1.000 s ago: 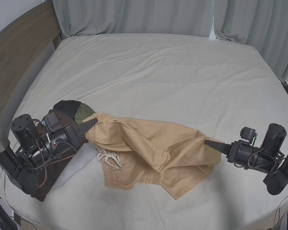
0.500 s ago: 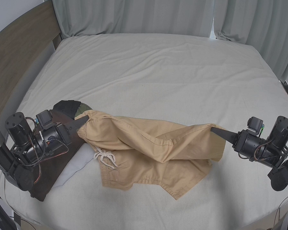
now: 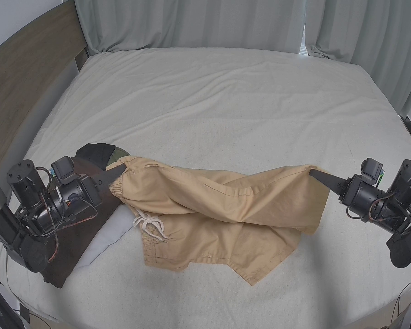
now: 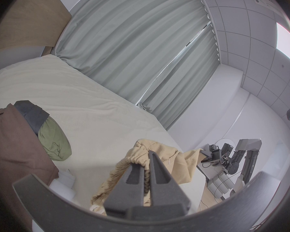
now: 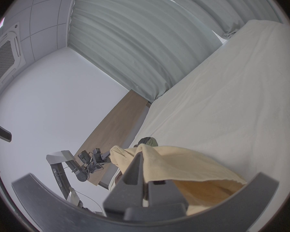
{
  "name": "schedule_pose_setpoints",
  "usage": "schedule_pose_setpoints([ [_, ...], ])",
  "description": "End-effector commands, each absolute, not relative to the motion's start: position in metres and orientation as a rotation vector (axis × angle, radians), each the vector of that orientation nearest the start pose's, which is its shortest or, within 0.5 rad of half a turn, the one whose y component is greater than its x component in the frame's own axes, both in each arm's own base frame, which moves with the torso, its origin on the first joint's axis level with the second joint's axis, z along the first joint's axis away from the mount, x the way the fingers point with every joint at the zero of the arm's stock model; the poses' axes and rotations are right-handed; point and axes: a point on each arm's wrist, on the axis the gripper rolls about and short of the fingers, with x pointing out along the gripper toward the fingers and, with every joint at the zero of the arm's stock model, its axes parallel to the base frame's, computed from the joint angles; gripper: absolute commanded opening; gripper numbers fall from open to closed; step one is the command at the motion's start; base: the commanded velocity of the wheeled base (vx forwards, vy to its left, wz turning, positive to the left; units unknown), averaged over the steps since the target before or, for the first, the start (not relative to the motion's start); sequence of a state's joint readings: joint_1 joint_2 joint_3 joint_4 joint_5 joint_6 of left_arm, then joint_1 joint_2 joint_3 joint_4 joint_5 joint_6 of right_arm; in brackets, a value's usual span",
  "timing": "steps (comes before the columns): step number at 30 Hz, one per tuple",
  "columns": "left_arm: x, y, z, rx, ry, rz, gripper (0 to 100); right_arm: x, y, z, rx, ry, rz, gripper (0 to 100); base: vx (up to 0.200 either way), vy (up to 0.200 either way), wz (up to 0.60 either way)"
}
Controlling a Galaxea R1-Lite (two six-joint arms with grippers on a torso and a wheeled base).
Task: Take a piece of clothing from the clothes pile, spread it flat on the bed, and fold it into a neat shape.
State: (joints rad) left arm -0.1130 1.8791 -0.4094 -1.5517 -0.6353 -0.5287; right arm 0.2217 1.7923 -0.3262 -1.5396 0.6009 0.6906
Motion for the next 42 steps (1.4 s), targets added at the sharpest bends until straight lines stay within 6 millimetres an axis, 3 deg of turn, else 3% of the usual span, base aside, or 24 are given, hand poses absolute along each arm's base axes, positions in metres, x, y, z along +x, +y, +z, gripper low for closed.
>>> schedule_pose_setpoints([
  [1,0.280,-0.042,0.129,-0.482,0.108,-0.741,0,0.251,0.063,0.137,0.636,0.193,0.795,0,0.000,0.000,0.00],
  [42,0.291,-0.027,0.134,-0.482,0.067,-0.686,0,0.262,0.037,0.143,0.654,0.138,0.712,0,0.000,0.000,0.00],
])
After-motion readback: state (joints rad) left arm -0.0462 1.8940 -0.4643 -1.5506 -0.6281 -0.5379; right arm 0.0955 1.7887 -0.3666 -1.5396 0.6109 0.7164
